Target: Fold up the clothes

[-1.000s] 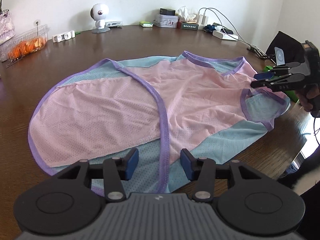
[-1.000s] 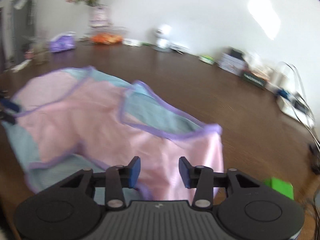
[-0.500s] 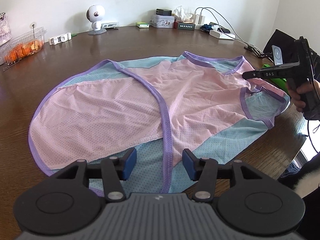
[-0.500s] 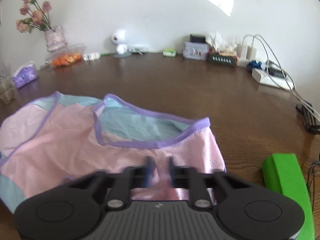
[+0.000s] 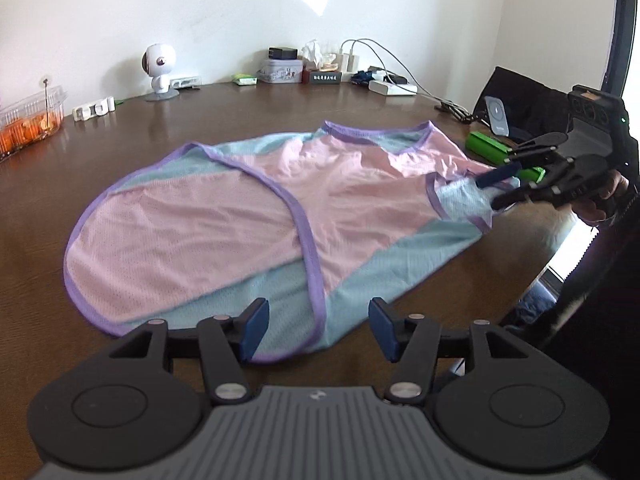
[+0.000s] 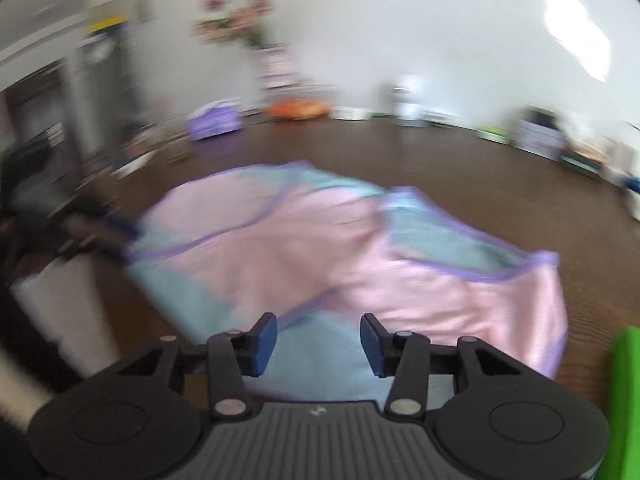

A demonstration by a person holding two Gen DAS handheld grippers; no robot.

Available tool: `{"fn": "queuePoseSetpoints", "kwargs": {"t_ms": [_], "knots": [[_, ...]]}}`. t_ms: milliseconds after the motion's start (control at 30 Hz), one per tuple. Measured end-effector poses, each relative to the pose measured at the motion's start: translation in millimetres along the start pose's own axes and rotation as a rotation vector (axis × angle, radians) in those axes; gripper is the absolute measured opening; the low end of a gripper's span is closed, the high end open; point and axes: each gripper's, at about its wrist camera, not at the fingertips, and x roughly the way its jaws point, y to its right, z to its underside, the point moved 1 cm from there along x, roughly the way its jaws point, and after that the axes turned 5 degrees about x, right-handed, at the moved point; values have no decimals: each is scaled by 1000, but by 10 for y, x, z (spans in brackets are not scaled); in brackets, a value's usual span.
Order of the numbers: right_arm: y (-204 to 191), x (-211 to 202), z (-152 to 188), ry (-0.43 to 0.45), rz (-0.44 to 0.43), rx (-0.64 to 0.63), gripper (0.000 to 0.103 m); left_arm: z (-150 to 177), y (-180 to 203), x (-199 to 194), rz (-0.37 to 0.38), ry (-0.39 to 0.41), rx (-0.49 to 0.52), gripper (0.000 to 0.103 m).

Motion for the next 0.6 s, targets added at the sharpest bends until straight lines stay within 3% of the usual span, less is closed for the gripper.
{"fn": "queuePoseSetpoints", "kwargs": {"t_ms": [100,167,233,367,467,600], "knots": [[-223,83,142,-49,-25,-88,44,63,80,-1,1,22,81,47],[-251,142,163,-43,-33,-71,41,62,67,53,23,25,84,32],[-261,191,158,-34,-38,-52,24,91,42,99,38,9,102,23],[-283,211,188,-30,-54,-70,9,136,-5,85,38,33,122,3],[-262,209,180,-39,-74,-62,3,140,-11,79,41,39,141,2],[-231,183,110,-31,-105,-38,1,20,-125,51,18,57,169,2]]}}
